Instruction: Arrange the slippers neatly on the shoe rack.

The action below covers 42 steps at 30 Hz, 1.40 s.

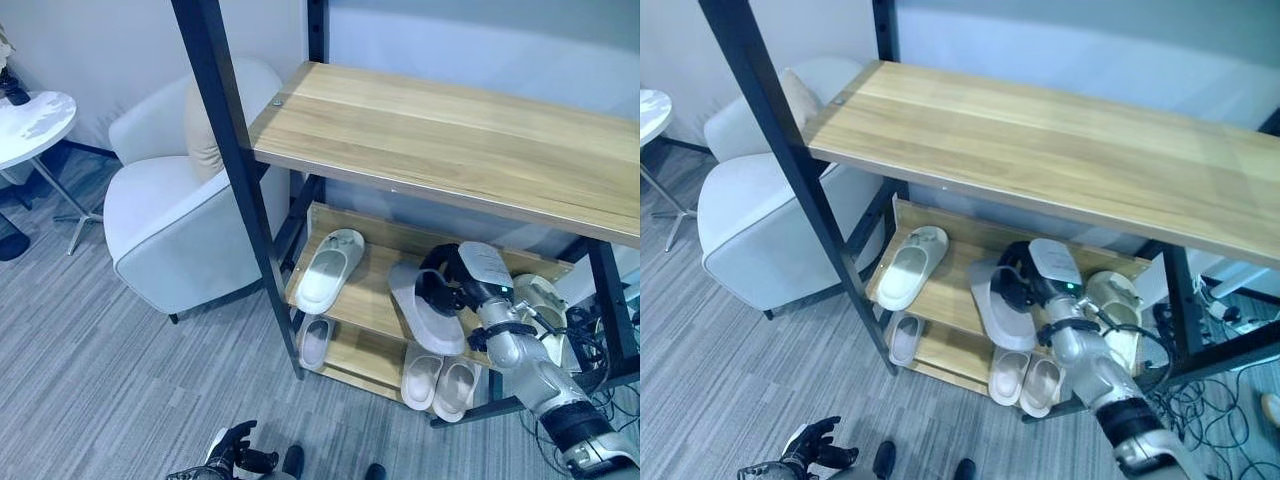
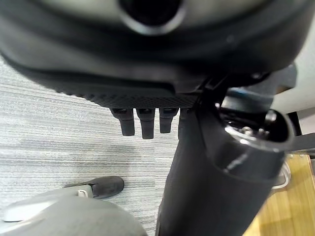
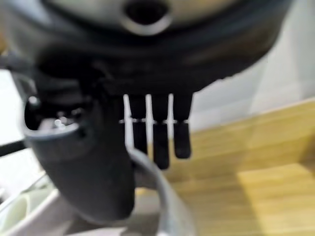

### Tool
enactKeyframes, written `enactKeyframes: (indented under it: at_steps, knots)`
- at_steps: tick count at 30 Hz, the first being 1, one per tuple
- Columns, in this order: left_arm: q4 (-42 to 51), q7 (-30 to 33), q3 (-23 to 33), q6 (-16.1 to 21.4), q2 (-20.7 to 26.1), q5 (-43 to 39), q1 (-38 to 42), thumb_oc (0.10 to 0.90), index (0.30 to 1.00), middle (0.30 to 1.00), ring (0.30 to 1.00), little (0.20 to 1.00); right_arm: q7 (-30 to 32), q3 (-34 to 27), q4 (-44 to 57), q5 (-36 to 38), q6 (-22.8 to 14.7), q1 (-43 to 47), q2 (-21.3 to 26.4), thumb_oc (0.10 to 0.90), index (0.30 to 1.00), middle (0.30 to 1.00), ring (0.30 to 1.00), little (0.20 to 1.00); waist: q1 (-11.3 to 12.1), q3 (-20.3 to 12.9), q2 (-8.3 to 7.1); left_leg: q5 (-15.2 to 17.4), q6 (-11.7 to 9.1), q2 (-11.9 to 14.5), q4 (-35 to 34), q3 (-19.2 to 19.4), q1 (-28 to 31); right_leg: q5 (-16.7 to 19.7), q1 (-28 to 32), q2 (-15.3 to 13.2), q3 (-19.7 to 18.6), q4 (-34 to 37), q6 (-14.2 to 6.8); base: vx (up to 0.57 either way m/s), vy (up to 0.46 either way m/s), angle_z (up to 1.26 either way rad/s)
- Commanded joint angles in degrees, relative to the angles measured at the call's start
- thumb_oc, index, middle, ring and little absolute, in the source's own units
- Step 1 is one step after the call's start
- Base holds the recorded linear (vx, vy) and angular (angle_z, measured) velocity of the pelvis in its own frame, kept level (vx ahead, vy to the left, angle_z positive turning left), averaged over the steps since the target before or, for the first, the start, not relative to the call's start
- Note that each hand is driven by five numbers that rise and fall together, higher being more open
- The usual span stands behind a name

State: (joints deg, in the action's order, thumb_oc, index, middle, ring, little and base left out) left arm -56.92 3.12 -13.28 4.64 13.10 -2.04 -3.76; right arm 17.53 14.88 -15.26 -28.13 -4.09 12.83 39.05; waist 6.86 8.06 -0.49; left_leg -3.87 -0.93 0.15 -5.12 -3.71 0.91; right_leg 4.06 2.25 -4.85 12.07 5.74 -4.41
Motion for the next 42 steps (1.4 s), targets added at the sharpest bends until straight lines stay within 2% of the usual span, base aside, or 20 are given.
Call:
enactKeyframes:
  at_steps: [1, 6, 15, 16, 17, 19, 20, 22, 27, 31, 34, 37, 38, 42]
  knots:
    - [-4.6, -0.3, -4.6, -0.1, -1.9, 2.2, 0.4, 0.8, 0.9, 0.9, 0.9, 0.9, 1.8, -4.8, 9.0, 1.4, -3.0, 1.3, 4.5, 0.4, 0.3, 0.3, 0.3, 0.3, -0.8, -2.7, 1.46, 5.6, -0.1, -1.5, 0.1, -0.8, 0.7, -8.0, 3.5, 0.9, -1.9, -1.0, -1.6, -0.01, -0.034, -0.04]
    - [-4.2, -0.6, -4.3, -0.2, -2.5, 2.9, 0.1, 0.8, 0.9, 0.9, 0.9, 0.9, -0.3, -7.0, 19.6, 3.0, -6.4, -3.0, 3.4, 0.4, 0.3, 0.3, 0.3, 0.3, -2.3, -2.3, 2.49, 5.8, -0.1, -0.7, 0.1, 1.2, 1.4, -7.6, 3.0, 1.2, -3.9, -0.8, -1.7, -0.01, -0.033, -0.15]
    - [-2.8, -0.4, -4.4, 0.1, -3.2, 1.5, 0.5, 0.8, 0.9, 0.9, 0.9, 0.9, -3.3, -5.2, 27.3, 6.9, -9.5, -6.4, 0.6, 0.4, 0.3, 0.3, 0.3, 0.3, -3.7, -0.2, 3.95, 5.3, -0.2, 0.0, 0.7, 3.1, 0.8, -7.9, 1.0, 1.6, -5.6, -2.9, -1.2, -0.07, -0.027, -0.27]
    - [-2.4, 0.4, -4.1, 0.2, -3.3, 0.5, 1.3, 0.8, 0.9, 0.9, 0.9, 0.9, -3.5, -5.0, 29.0, 7.1, -10.1, -7.5, 0.4, 0.4, 0.3, 0.3, 0.3, 0.3, -4.4, 1.3, 4.47, 5.4, -0.1, 0.1, 2.1, 3.0, -0.2, -8.7, -0.7, 1.5, -5.8, -5.7, -0.8, -0.11, -0.007, -0.09]
    - [-2.4, 0.4, -4.1, 0.2, -3.3, 0.5, 1.3, 0.8, 0.9, 0.9, 0.9, 0.9, -3.5, -5.1, 29.0, 7.1, -10.1, -7.5, 0.4, 0.4, 0.3, 0.3, 0.3, 0.3, -4.4, 1.3, 4.47, 5.5, -0.1, 0.1, 2.3, 2.9, -0.4, -8.9, -0.9, 1.5, -5.7, -5.9, -0.7, -0.18, -0.016, -0.03]
    - [-1.4, 1.3, -4.1, 0.4, -3.2, -0.6, 2.7, 0.8, 0.9, 0.9, 0.9, 0.9, -4.0, -4.3, 30.5, 7.1, -10.9, -7.9, 1.2, 0.4, 0.3, 0.3, 0.3, 0.3, -5.4, 4.0, 4.73, 6.9, -0.1, 0.2, 8.2, 3.5, -4.0, -9.7, -4.3, 1.2, -5.8, -10.5, 0.0, -0.21, -0.02, 0.01]
    - [-1.4, 1.3, -4.1, 0.4, -3.3, -0.6, 2.7, 0.8, 0.9, 0.9, 0.9, 0.9, -4.1, -4.3, 30.5, 7.1, -10.9, -7.9, 1.3, 0.4, 0.3, 0.3, 0.3, 0.3, -5.4, 3.9, 4.75, 7.1, -0.1, 0.2, 8.7, 3.5, -4.4, -9.8, -4.6, 1.2, -5.8, -10.8, 0.0, -0.21, -0.021, 0.0]
    - [0.1, 1.6, -4.4, 0.9, -2.7, -1.5, 3.5, 0.8, 0.9, 0.9, 0.9, 0.9, -5.0, -3.2, 31.2, 8.0, -11.6, -8.6, 1.8, 0.4, 0.3, 0.3, 0.3, 0.3, -5.8, 5.9, 4.7, 8.4, -0.1, 0.5, 14.0, 4.3, -8.0, -10.3, -8.3, 1.5, -6.2, -15.0, 0.5, -0.21, -0.034, -0.05]
    - [2.0, 1.9, -5.4, 1.6, -1.6, -2.6, 5.6, 0.8, 0.9, 0.9, 0.9, 0.9, -6.7, -0.8, 30.7, 8.4, -12.2, -9.4, 3.2, 0.4, 0.3, 0.3, 0.3, 0.3, -6.2, 8.2, 4.09, 10.4, 0.2, 0.9, 23.6, 3.8, -16.2, -12.4, -15.9, 1.1, -5.9, -24.5, 1.1, -0.18, -0.037, -0.14]
    - [3.7, 2.0, -6.0, 1.6, -1.1, -3.1, 6.7, 0.8, 0.9, 0.9, 0.9, 0.9, -6.7, 1.2, 29.0, 6.9, -12.0, -7.8, 4.3, 0.4, 0.3, 0.3, 0.3, 0.3, -6.2, 8.0, 3.92, 13.3, 1.0, 1.5, 31.7, 2.7, -22.0, -15.8, -21.1, 0.6, -5.3, -32.8, 1.9, -0.1, -0.014, 0.05]
    - [4.0, 2.7, -6.4, 1.3, -0.7, -3.2, 8.0, 0.8, 0.9, 0.9, 0.9, 0.9, -6.3, 3.0, 28.3, 6.7, -11.6, -6.0, 4.7, 0.4, 0.3, 0.3, 0.3, 0.3, -5.7, 8.5, 3.09, 16.1, 2.0, 1.8, 38.9, 1.6, -25.0, -17.9, -23.2, 0.4, -4.5, -38.5, 2.7, -0.04, -0.001, 0.02]
    - [3.7, 2.8, -6.3, 1.2, -0.8, -3.5, 8.4, 0.8, 0.9, 0.9, 0.9, 0.9, -6.8, 4.0, 28.3, 6.8, -11.4, -5.5, 4.9, 0.4, 0.3, 0.3, 0.3, 0.3, -5.3, 8.5, 2.67, 17.0, 2.4, 1.9, 40.5, 1.1, -25.3, -19.0, -23.5, 0.4, -3.8, -40.4, 3.0, 0.02, -0.005, 0.02]
    - [3.5, 2.8, -6.2, 1.1, -0.8, -3.6, 8.5, 0.8, 0.9, 0.9, 0.9, 0.9, -7.4, 4.6, 28.5, 7.2, -11.4, -5.8, 4.5, 0.4, 0.3, 0.3, 0.3, 0.3, -5.0, 8.2, 1.99, 17.5, 2.5, 1.9, 40.4, 0.5, -24.6, -19.5, -22.5, 0.4, -3.3, -39.8, 3.1, 0.05, -0.014, 0.09]
    - [3.1, 2.7, -6.4, 1.0, -0.8, -3.4, 8.6, 0.8, 0.9, 0.9, 0.9, 0.9, -7.9, 5.6, 29.7, 7.6, -11.8, -6.2, 4.3, 0.4, 0.3, 0.3, 0.3, 0.3, -4.6, 8.0, 1.05, 17.3, 2.2, 1.5, 38.5, -0.2, -23.0, -19.2, -20.4, 0.1, -2.4, -37.9, 3.1, 0.06, -0.02, 0.11]
